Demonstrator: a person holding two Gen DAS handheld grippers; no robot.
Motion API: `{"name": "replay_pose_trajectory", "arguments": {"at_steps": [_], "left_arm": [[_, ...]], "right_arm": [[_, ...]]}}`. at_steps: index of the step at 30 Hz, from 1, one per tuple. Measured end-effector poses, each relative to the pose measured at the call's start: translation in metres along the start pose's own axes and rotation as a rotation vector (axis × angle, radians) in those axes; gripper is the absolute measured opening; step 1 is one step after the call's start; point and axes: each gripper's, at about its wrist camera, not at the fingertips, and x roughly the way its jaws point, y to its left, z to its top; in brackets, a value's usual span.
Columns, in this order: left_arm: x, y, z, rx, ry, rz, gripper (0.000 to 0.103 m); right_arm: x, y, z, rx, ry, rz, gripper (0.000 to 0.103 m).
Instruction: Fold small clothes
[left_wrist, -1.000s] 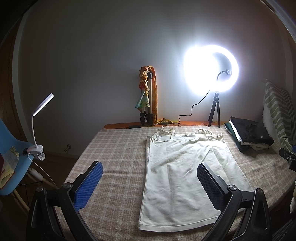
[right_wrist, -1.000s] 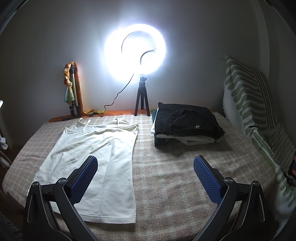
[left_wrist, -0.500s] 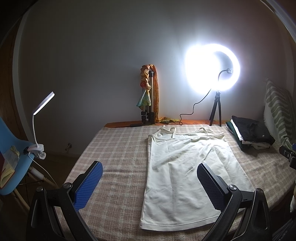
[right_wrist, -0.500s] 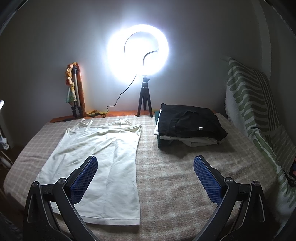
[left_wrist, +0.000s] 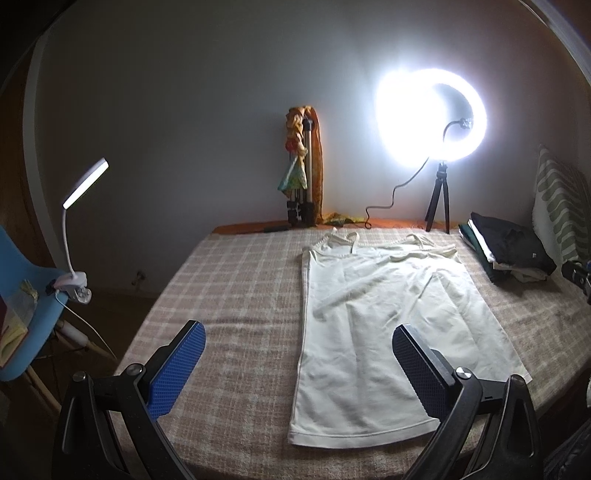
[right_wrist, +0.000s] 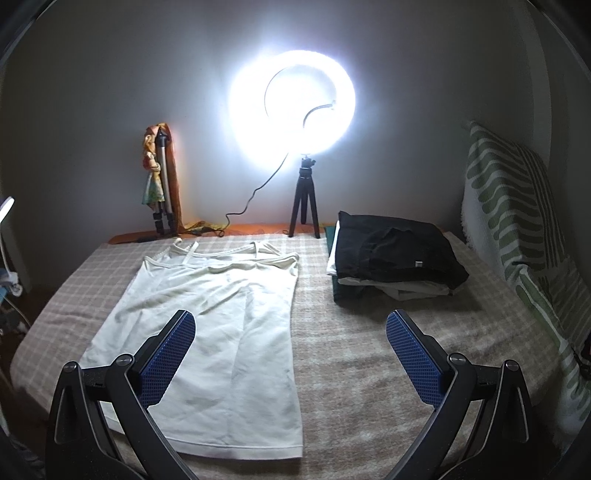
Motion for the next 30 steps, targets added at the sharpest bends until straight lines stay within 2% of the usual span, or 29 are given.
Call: {"name": "replay_pose_trajectory", "arguments": {"at_steps": [6,13,17,20,26,30], "left_arm": [[0.014,0.007,-0.009,-0.025,0.054,-0.044,0.092],[0.041,0.017,-0.025,-0.087,0.157,-0.129,0.076],[0.059,0.023,-0.037,-0.125,0.231,-0.163,0.062],[0.07,0.027,-0.046,-0.152,0.278,-0.186,0.059],[0.091,0.039,-0.062,-0.212,0.364,-0.211,0.046],[0.099,0.041,-0.069,-0.223,0.395,-0.228,0.043]], "right_arm": [[0.006,0.013,0.006,-0.006,-0.001,0.014,0.103],[0.019,0.035,0.014,-0.04,-0.013,0.038,0.103],[0.034,0.049,0.023,-0.075,-0.006,0.117,0.103],[0.049,0.061,0.031,-0.09,0.01,0.181,0.103],[0.084,0.104,0.056,-0.167,0.053,0.286,0.099],[0.117,0.137,0.071,-0.19,0.129,0.385,0.097]]}}
